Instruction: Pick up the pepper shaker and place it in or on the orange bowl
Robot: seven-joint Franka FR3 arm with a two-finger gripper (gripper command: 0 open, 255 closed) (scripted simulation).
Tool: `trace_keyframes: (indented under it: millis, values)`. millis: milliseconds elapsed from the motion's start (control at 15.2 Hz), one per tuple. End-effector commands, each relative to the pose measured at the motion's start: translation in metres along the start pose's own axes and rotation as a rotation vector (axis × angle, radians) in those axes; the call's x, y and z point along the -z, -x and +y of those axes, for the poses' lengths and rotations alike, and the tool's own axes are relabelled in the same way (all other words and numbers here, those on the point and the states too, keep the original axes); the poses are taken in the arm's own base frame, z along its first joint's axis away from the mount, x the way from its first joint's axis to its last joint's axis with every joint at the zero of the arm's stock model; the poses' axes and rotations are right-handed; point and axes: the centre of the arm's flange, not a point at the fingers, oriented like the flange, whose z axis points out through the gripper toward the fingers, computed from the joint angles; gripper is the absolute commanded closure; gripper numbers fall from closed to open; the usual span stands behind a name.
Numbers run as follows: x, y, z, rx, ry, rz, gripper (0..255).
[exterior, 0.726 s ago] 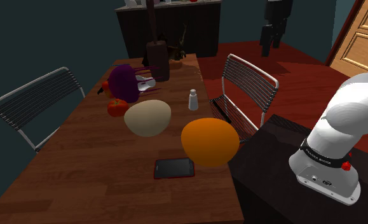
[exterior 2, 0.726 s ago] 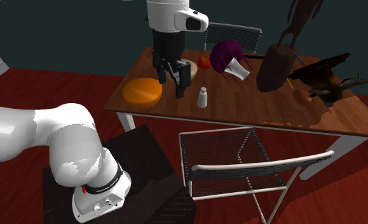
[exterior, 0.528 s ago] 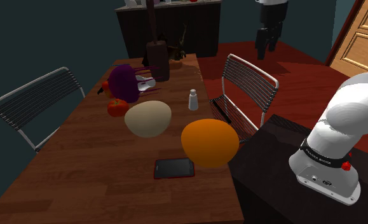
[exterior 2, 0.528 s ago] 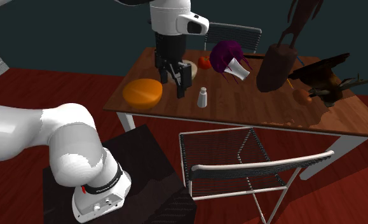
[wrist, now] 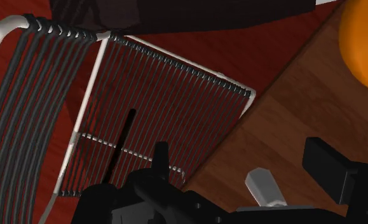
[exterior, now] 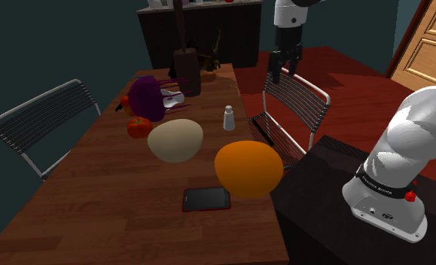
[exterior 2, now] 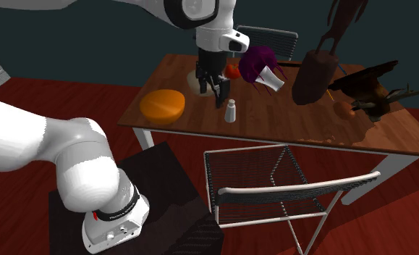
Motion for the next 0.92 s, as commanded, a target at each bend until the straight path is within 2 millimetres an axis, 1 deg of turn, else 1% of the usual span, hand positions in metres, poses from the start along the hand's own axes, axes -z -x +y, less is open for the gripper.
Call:
trace_keyframes:
  millis: [0, 858]
  values:
    - [-0.014, -0.020, -0.012, -0.021, -0.011, 0.005, 0]
    - [-0.089, -0.152, -0.074, -0.150, -0.077, 0.029, 0]
